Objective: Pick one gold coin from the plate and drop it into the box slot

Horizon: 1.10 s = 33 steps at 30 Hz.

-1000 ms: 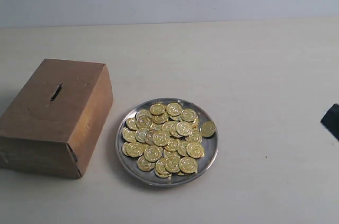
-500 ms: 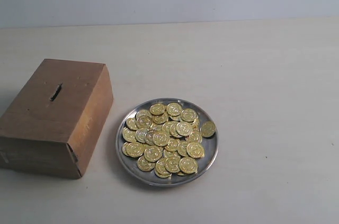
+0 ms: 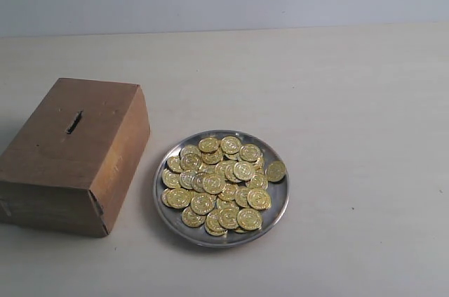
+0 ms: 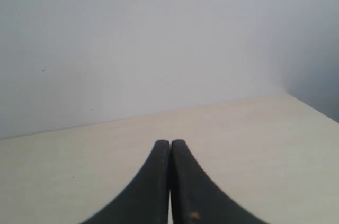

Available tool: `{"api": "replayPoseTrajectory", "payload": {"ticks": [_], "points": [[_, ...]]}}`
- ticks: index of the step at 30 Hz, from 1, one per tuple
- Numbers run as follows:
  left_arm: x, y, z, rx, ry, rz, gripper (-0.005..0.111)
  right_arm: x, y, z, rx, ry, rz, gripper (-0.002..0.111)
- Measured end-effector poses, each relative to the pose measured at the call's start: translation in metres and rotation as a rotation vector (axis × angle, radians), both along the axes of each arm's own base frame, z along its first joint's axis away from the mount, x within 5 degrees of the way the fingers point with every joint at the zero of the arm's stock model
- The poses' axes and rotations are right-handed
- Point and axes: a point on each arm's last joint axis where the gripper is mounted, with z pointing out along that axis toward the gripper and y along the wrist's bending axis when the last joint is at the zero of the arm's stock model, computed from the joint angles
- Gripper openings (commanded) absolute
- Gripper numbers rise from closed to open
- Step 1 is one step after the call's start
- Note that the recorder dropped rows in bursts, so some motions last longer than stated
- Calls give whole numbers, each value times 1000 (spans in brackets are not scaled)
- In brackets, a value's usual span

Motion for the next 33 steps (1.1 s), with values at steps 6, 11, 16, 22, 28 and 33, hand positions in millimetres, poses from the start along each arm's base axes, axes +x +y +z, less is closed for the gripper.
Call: {"api": "replayPoseTrajectory", "payload": {"ticks": [6,11,16,22,28,33], "points": [[0,0,0,0,0,0,0,0,0,-1,16,6,1,0],[0,0,0,0,0,0,0,0,5,-2,-78,29,60,0],[0,0,0,0,0,0,0,0,7,-10,-116,116,81,0],[0,0,0,0,0,0,0,-1,6,-16,-52,175,74,0],[0,0,0,0,0,0,0,-1,6,-16,-14,181,68,0],[0,0,0,0,0,0,0,-1,9,-16,-20,180,116,0]]}}
